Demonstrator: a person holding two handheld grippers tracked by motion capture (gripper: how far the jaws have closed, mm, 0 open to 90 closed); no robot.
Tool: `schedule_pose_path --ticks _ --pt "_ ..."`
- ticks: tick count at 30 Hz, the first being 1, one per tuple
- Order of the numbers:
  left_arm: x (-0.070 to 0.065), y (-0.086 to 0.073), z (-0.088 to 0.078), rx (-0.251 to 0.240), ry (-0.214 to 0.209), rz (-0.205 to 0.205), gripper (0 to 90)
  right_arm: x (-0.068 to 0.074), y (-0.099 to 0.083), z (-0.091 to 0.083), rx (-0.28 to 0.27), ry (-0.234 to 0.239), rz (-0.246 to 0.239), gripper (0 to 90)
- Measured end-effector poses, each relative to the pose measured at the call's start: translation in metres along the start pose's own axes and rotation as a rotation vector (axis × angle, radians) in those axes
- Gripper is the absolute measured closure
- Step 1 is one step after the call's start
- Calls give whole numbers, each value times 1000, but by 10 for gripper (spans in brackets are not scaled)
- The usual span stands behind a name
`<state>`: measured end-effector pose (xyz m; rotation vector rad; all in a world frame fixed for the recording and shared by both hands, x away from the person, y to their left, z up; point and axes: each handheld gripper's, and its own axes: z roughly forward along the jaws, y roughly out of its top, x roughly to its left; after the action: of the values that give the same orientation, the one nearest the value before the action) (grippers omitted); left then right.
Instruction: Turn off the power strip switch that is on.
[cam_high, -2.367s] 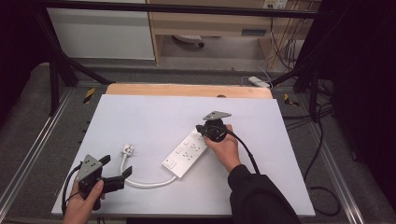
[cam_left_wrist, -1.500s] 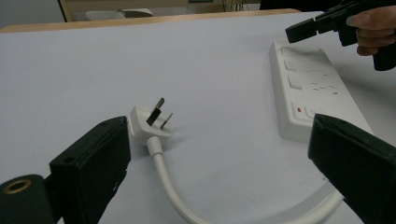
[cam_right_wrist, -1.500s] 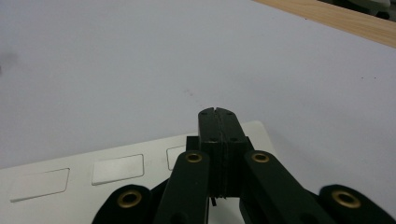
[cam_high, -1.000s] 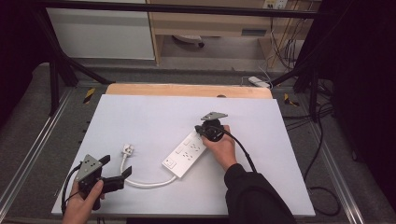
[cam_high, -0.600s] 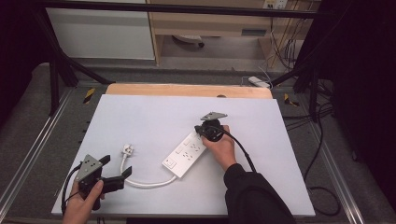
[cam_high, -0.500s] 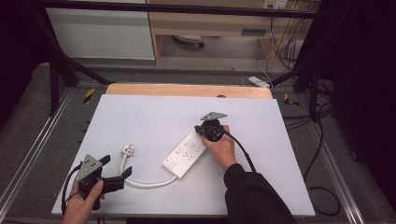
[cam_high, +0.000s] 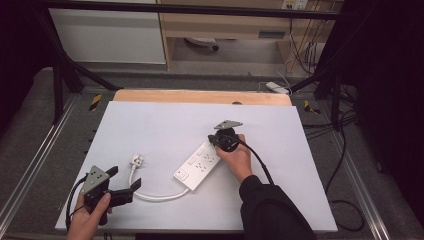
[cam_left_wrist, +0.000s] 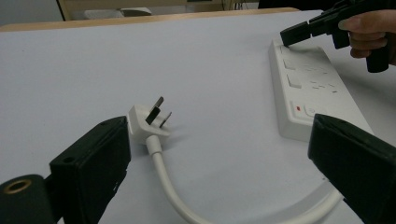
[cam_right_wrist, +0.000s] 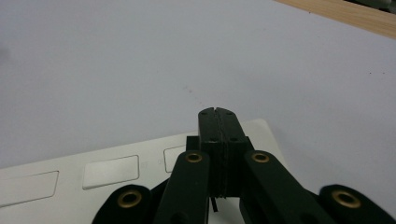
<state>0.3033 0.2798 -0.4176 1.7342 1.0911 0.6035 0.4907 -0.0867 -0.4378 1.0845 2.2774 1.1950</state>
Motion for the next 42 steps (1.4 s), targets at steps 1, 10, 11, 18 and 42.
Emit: schedule_pose_path --ticks 1,10,11,18,42 --pt "0 0 0 0 0 0 59 0 0 0 0 0 0 900" --pt "0 0 0 0 -1 -2 59 0 0 0 -3 1 -4 900" --pt "0 0 1 1 0 -2 59 0 0 0 -4 1 -5 900" --pt "0 0 0 2 0 -4 59 -1 0 1 -7 6 -5 900" --pt "0 -1 1 10 3 6 60 -1 -2 2 -18 11 -8 900"
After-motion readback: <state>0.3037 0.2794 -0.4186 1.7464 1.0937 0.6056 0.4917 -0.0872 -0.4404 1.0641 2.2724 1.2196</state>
